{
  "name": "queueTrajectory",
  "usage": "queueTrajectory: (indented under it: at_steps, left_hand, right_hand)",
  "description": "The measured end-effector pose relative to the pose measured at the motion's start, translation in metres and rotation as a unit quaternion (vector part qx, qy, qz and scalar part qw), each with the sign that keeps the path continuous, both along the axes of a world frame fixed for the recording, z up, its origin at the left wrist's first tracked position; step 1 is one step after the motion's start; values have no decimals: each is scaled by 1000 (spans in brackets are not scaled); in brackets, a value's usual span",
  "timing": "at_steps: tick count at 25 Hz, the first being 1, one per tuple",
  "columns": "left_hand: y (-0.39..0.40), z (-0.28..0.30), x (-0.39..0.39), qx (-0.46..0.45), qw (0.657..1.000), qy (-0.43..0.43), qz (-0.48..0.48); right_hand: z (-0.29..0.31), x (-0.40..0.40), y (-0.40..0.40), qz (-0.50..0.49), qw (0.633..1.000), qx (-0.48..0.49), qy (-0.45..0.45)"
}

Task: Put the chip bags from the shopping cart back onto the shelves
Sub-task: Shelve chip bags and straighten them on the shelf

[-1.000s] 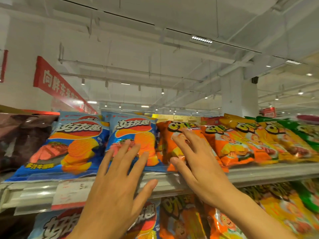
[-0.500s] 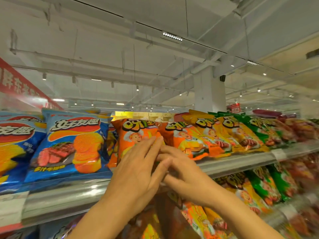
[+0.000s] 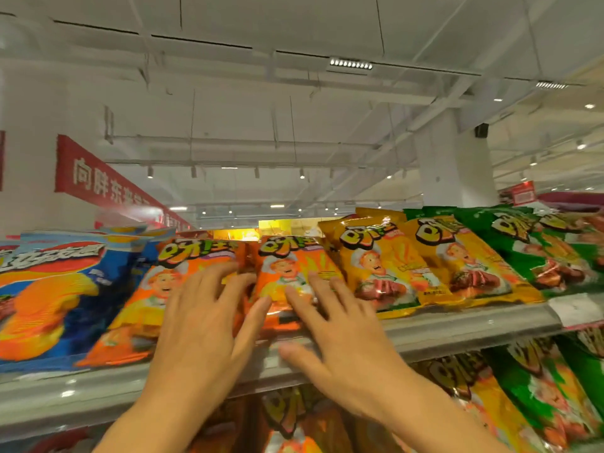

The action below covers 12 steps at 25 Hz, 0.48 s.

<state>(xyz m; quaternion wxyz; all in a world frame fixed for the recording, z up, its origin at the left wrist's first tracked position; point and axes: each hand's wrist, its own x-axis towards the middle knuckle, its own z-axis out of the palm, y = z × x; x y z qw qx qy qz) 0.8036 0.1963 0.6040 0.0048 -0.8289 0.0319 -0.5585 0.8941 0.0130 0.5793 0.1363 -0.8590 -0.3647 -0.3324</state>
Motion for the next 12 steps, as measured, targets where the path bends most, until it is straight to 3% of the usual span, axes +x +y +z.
queueTrajectory:
  at_steps: [3,6,8,12]
  left_hand:
    - [-68,0,30,3,1000,-30,-9]
    - [-125,-5,59,30,999,-25,-17]
    - [-154,-3,74,23,999,23,-18]
    - [-186,3,107,-28,987,144,70]
  right_hand:
    - [11,15,-47,105,994,23,-36]
    - [19,53,-117,102,981,125,-108]
    - [23,77,-153,74,981,168,-60]
    - [18,97,-176,61,993,91,41]
